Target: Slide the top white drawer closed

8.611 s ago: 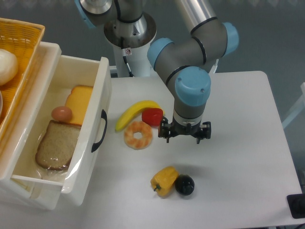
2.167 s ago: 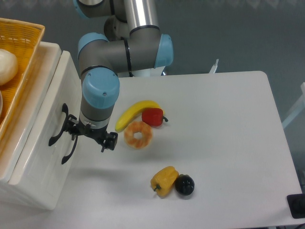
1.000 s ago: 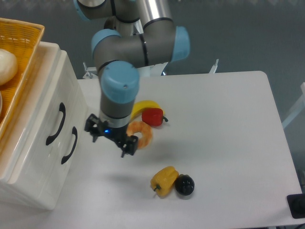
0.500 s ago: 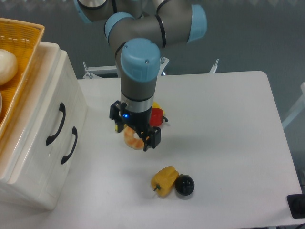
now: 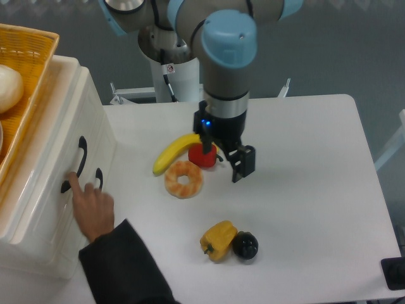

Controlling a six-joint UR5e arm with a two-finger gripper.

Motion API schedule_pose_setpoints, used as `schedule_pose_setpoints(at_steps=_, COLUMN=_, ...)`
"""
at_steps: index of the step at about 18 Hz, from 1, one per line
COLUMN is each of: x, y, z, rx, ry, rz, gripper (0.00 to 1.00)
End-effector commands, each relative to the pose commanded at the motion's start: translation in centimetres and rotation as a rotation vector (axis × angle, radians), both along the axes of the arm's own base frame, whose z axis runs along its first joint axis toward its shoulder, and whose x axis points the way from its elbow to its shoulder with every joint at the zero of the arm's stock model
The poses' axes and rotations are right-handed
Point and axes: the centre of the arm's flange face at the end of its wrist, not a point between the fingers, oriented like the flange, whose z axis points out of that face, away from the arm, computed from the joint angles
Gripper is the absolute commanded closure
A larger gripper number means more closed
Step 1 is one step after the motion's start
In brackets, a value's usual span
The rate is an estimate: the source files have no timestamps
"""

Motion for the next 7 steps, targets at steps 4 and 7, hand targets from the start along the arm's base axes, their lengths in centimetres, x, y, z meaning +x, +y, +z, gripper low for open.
schedule_pose_setpoints(at_steps=4, x=-1.3, y=-1.7, z=0.3, rx=-0.023, ry=0.021, rz=-0.07, gripper=0.0)
schedule_pose_setpoints(at_steps=7, x=-1.8, y=-2.6, z=0.5, rx=-0.027, ry=0.013, rz=-0.056, gripper=0.0)
